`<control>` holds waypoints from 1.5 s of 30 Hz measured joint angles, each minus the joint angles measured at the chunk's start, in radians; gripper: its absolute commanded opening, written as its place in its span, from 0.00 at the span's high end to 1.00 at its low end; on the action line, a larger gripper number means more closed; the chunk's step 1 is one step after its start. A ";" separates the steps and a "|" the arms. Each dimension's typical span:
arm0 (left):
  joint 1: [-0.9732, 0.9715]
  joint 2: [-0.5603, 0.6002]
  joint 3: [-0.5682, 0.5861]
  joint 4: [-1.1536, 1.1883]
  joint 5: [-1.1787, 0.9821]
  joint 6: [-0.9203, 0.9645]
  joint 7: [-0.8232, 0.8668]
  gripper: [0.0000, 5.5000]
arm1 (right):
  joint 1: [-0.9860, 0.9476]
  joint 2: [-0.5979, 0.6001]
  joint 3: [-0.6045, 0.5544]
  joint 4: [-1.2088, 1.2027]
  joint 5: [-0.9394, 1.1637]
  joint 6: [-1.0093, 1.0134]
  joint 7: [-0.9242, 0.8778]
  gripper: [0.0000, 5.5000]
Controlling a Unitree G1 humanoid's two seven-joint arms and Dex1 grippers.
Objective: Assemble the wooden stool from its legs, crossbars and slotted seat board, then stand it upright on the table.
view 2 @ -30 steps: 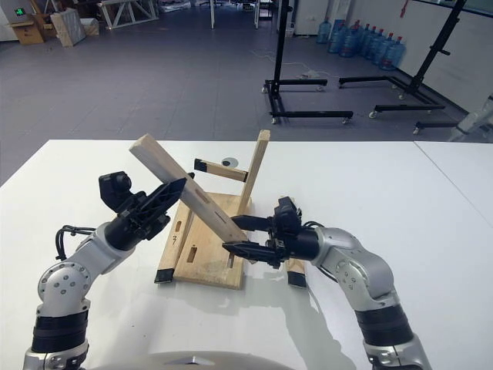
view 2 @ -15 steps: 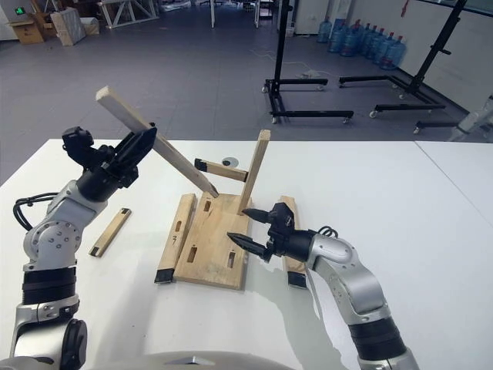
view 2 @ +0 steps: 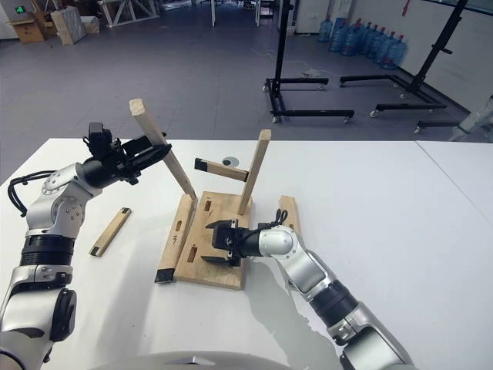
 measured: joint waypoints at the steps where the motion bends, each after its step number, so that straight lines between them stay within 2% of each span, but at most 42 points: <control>1: -0.001 -0.009 0.000 0.008 0.003 -0.008 -0.005 0.63 | -0.009 -0.021 0.008 -0.001 0.001 -0.019 0.039 0.33; 7: 0.004 -0.046 -0.002 0.015 0.007 -0.016 -0.016 0.63 | -0.071 -0.168 0.038 0.010 0.011 -0.189 0.216 0.33; 13: 0.072 -0.067 -0.009 -0.006 0.004 -0.009 -0.051 0.63 | -0.009 -0.254 0.004 -0.007 0.133 -0.210 0.311 0.33; 21: 0.094 -0.150 -0.003 0.042 -0.007 -0.007 -0.057 0.63 | -0.003 -0.257 0.003 0.011 0.173 -0.237 0.366 0.33; 28: 0.135 -0.132 -0.043 -0.010 0.004 0.060 -0.086 0.63 | -0.006 -0.252 0.003 0.030 0.176 -0.261 0.368 0.33; 45: 0.030 -0.104 -0.137 0.108 0.078 -0.019 -0.122 0.63 | -0.005 -0.266 0.002 0.023 0.171 -0.244 0.368 0.33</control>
